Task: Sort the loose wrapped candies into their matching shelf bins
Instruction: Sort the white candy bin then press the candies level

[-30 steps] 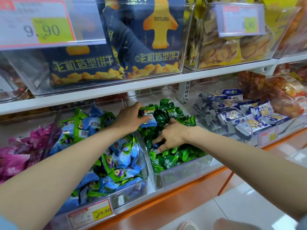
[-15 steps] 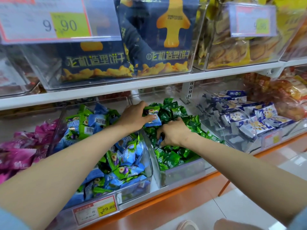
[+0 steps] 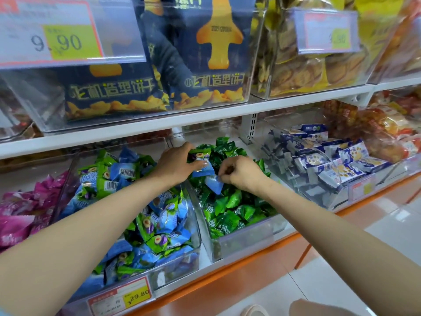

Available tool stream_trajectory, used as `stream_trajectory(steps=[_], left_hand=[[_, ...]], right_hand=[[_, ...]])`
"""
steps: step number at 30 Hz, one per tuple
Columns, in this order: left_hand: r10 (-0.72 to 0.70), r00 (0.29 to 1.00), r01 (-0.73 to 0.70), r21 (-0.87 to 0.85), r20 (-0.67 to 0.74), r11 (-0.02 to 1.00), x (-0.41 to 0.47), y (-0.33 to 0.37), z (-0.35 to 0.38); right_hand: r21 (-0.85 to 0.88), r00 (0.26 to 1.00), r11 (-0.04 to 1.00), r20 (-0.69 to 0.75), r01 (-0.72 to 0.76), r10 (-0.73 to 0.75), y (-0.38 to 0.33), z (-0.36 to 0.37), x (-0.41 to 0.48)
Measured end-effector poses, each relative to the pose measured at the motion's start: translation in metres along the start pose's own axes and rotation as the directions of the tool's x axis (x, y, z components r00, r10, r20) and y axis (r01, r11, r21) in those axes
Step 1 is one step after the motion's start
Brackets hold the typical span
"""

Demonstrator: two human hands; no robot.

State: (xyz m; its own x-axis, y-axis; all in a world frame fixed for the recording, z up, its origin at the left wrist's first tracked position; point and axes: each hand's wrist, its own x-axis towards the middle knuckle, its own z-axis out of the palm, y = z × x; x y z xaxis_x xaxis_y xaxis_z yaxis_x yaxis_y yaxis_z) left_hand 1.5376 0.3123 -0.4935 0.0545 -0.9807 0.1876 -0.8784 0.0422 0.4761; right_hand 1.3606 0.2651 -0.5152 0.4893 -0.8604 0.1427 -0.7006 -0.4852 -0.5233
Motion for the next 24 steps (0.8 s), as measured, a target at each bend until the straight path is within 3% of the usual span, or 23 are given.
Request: stream_trajectory(steps=[3, 7, 10, 13, 17, 20, 24], left_hand=[[0.088, 0.996, -0.089, -0.05, -0.009, 0.995, 0.0, 0.005, -0.003], [0.139, 0.99, -0.131, -0.294, 0.007, 0.947, -0.006, 0.016, -0.012], [0.181, 0.978, -0.137, -0.321, 0.109, 0.937, -0.011, 0.023, -0.012], [0.157, 0.985, -0.119, -0.368, 0.075, 0.922, -0.018, 0.024, -0.016], [-0.016, 0.998, -0.006, -0.385, -0.055, 0.923, -0.026, 0.015, -0.035], [-0.07, 0.993, 0.036, -0.306, -0.099, 0.951, -0.037, -0.006, -0.047], [-0.075, 0.987, 0.023, -0.336, -0.144, 0.942, -0.05, -0.023, -0.052]], right_hand=[[0.289, 0.998, 0.957, -0.056, -0.007, 0.025, 0.007, -0.013, -0.001], [0.539, 0.99, 0.841, -0.14, 0.055, 0.025, 0.015, -0.021, -0.007], [0.626, 0.99, 0.773, -0.136, 0.1, -0.018, 0.012, -0.023, -0.012], [0.639, 0.99, 0.758, -0.117, 0.132, -0.074, 0.007, -0.022, -0.016], [0.468, 0.992, 0.874, -0.07, 0.129, -0.109, 0.006, -0.016, -0.016], [0.164, 0.963, 0.955, 0.062, 0.249, -0.262, -0.004, -0.007, -0.011], [-0.253, 0.91, 0.886, 0.255, 0.388, -0.326, -0.024, 0.019, 0.002]])
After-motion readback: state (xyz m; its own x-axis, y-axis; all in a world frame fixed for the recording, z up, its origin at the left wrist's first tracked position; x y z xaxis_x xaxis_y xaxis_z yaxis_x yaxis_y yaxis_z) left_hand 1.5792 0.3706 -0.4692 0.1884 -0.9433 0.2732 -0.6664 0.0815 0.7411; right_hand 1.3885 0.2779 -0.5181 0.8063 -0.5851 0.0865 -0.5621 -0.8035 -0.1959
